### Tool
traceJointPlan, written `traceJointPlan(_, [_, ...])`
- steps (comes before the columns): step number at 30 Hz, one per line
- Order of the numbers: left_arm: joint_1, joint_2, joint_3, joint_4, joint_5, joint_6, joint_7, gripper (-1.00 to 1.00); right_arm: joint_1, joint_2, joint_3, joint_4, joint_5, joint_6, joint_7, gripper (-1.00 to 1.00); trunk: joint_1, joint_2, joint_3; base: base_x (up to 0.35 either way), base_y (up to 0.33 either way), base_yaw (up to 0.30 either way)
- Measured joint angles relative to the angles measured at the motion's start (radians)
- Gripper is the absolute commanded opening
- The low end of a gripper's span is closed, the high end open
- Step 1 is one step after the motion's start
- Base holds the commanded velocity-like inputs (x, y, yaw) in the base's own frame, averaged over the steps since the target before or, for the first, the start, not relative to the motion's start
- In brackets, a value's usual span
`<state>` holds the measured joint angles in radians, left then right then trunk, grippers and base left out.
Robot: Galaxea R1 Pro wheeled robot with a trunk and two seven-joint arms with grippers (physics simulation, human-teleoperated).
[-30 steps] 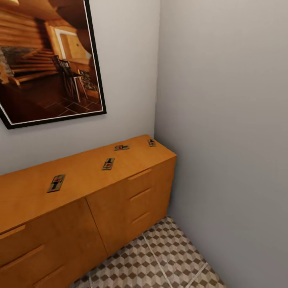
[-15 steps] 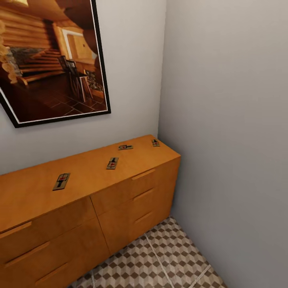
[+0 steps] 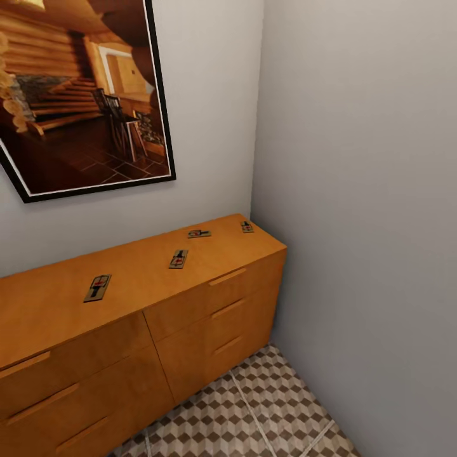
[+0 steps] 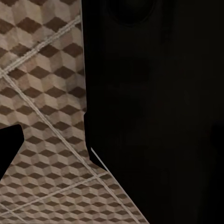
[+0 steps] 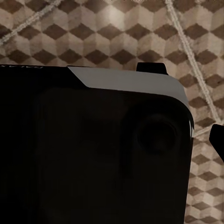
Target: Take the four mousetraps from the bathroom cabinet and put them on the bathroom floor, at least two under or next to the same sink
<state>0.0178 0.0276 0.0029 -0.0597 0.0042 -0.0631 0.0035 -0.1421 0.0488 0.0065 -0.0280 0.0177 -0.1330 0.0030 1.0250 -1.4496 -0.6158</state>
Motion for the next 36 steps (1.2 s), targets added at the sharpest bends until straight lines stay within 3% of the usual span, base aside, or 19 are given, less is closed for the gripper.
traceJointPlan(14, [0.0,0.002,0.0,-0.001,0.0,0.0,0.0,1.0,0.0,0.001,-0.001,-0.002,0.001,-0.001,0.0,1.0,0.0,0.0,0.0,0.0,0.0,0.034])
traceJointPlan(36, [0.0,0.002,0.0,-0.001,0.0,0.0,0.0,1.0,0.0,0.005,-0.002,-0.001,0.003,-0.003,-0.003,1.0,0.0,0.0,0.0,0.0,0.0,0.274])
